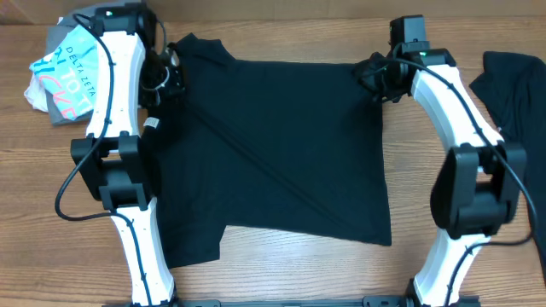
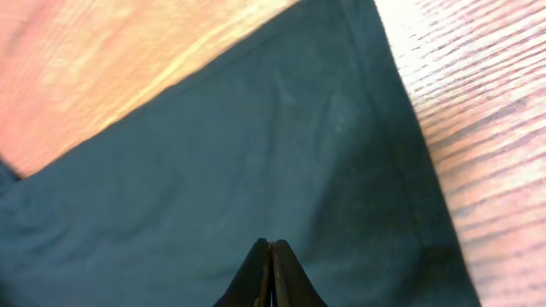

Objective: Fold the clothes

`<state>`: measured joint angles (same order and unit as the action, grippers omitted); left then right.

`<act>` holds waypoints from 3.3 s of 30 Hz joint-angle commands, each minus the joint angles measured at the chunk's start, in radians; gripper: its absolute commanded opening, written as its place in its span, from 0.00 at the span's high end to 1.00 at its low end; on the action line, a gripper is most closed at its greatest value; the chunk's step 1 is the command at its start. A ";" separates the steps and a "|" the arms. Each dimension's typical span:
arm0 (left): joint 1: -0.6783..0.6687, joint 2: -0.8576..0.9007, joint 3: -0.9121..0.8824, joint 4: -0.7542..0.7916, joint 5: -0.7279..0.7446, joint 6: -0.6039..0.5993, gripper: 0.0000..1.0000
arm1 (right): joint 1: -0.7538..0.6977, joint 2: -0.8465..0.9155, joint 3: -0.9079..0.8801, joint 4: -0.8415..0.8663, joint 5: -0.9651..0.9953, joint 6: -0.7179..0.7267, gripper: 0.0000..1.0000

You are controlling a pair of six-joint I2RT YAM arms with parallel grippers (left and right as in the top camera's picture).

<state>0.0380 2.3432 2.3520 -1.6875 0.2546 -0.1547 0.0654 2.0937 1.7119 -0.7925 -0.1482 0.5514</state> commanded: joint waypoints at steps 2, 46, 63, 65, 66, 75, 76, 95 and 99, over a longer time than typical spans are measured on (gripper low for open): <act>-0.023 -0.248 -0.064 -0.002 -0.026 0.043 0.96 | -0.031 0.026 0.034 0.021 0.042 -0.010 0.95; -0.003 -0.805 -1.608 0.763 -0.078 -0.231 0.96 | -0.022 0.290 0.036 0.301 0.083 -0.043 0.96; 0.003 -0.805 -1.664 0.752 -0.031 -0.235 0.94 | -0.140 0.290 0.036 0.241 0.178 -0.115 0.95; 0.003 -0.805 -1.664 0.741 -0.008 -0.235 0.95 | -0.146 0.290 0.036 0.242 0.178 -0.115 0.95; 0.003 -0.805 -1.664 0.734 -0.002 -0.234 0.95 | -0.146 0.290 0.036 0.245 0.180 -0.115 0.95; 0.002 -0.805 -1.664 0.716 -0.002 -0.228 0.90 | -0.157 0.290 0.043 0.248 0.219 -0.114 0.95; 0.002 -0.805 -1.664 0.715 -0.002 -0.227 0.89 | -0.159 0.290 0.047 0.244 0.219 -0.114 0.95; 0.001 -0.940 -1.568 0.591 -0.029 -0.215 0.93 | -0.185 0.285 0.563 -0.311 0.205 -0.039 0.40; 0.001 -1.033 -1.516 0.516 -0.029 -0.189 0.85 | -0.186 0.284 0.759 -0.508 0.172 0.004 0.37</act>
<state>0.0353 1.3811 0.7856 -1.1431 0.2310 -0.3622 -0.1226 2.3882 2.3333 -1.2316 0.0517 0.5129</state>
